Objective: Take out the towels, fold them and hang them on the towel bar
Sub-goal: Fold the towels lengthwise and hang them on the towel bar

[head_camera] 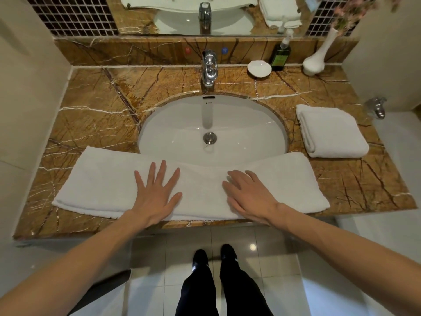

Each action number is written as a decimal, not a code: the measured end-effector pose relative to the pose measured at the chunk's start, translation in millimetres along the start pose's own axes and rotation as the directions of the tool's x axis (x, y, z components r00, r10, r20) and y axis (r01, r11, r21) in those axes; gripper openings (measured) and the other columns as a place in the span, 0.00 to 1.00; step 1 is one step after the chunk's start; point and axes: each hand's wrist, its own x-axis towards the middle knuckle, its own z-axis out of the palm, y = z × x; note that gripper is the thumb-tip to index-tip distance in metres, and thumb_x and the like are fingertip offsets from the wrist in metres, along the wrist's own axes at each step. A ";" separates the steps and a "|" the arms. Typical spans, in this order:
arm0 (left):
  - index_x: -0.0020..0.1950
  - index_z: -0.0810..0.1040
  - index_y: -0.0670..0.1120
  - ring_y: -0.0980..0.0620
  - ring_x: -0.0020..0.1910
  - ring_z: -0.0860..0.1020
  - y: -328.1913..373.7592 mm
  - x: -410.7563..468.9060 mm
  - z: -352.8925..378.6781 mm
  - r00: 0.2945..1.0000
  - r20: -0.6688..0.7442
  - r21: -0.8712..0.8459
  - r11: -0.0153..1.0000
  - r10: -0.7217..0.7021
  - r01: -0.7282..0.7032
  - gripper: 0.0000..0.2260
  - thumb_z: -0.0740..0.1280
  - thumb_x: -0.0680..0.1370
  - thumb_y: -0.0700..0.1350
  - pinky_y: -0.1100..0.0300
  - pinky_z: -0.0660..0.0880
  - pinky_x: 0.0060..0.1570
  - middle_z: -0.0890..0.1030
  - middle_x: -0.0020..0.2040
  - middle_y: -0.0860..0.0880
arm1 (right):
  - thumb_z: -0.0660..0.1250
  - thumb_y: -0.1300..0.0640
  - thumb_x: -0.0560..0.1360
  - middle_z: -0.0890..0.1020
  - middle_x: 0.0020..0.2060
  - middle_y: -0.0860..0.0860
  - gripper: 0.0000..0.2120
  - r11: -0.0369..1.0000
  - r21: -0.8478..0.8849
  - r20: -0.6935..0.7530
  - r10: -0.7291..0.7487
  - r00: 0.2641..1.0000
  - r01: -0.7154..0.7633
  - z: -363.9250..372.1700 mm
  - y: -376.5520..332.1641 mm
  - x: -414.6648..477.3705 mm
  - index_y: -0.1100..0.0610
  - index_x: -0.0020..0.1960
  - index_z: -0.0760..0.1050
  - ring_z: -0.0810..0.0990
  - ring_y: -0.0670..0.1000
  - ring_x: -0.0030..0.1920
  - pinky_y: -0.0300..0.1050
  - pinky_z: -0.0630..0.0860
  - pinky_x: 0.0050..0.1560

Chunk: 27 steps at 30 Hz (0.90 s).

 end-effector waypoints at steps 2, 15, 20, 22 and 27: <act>0.75 0.35 0.59 0.40 0.75 0.34 0.7 1.7 5.5 1.000 0.009 0.032 0.999 -0.024 0.023 0.33 0.32 0.72 0.69 0.32 0.33 0.66 0.33 0.76 0.46 | 0.49 0.45 0.81 0.58 0.75 0.61 0.27 0.998 -0.011 0.095 0.063 0.993 -0.063 7.4 3.5 4.1 0.57 0.75 0.59 0.55 0.60 0.76 0.60 0.50 0.73; 0.75 0.35 0.57 0.39 0.75 0.37 3.6 -0.6 8.9 0.999 0.005 0.103 0.994 -0.034 0.033 0.34 0.32 0.72 0.69 0.32 0.31 0.65 0.35 0.77 0.44 | 0.42 0.39 0.80 0.49 0.78 0.58 0.31 0.992 0.039 0.147 0.116 0.982 -0.123 34.3 7.9 2.1 0.52 0.78 0.43 0.46 0.56 0.77 0.56 0.40 0.75; 0.77 0.42 0.56 0.43 0.76 0.37 13.3 17.2 -20.4 0.986 -0.024 0.014 0.986 0.164 -0.164 0.33 0.36 0.75 0.68 0.37 0.31 0.69 0.39 0.78 0.45 | 0.45 0.42 0.81 0.54 0.77 0.57 0.29 0.973 0.114 0.075 0.191 0.979 -0.199 9.6 26.7 -2.4 0.53 0.78 0.49 0.49 0.56 0.77 0.54 0.43 0.75; 0.78 0.45 0.55 0.44 0.77 0.40 31.3 38.5 -36.9 0.976 -0.021 -0.064 0.974 0.218 -0.219 0.33 0.37 0.75 0.68 0.41 0.33 0.70 0.42 0.78 0.45 | 0.45 0.43 0.81 0.54 0.77 0.57 0.28 0.959 0.099 0.044 0.261 0.964 -0.265 -4.7 45.0 -7.7 0.53 0.78 0.49 0.50 0.55 0.77 0.54 0.44 0.75; 0.76 0.61 0.48 0.45 0.77 0.50 114.1 100.4 -61.9 0.943 -0.048 -0.180 0.925 0.331 -0.334 0.25 0.52 0.81 0.56 0.47 0.43 0.73 0.53 0.78 0.43 | 0.48 0.44 0.81 0.54 0.77 0.56 0.27 0.889 0.093 -0.022 0.453 0.891 -0.449 -36.9 104.7 -36.1 0.53 0.78 0.51 0.50 0.55 0.77 0.55 0.47 0.74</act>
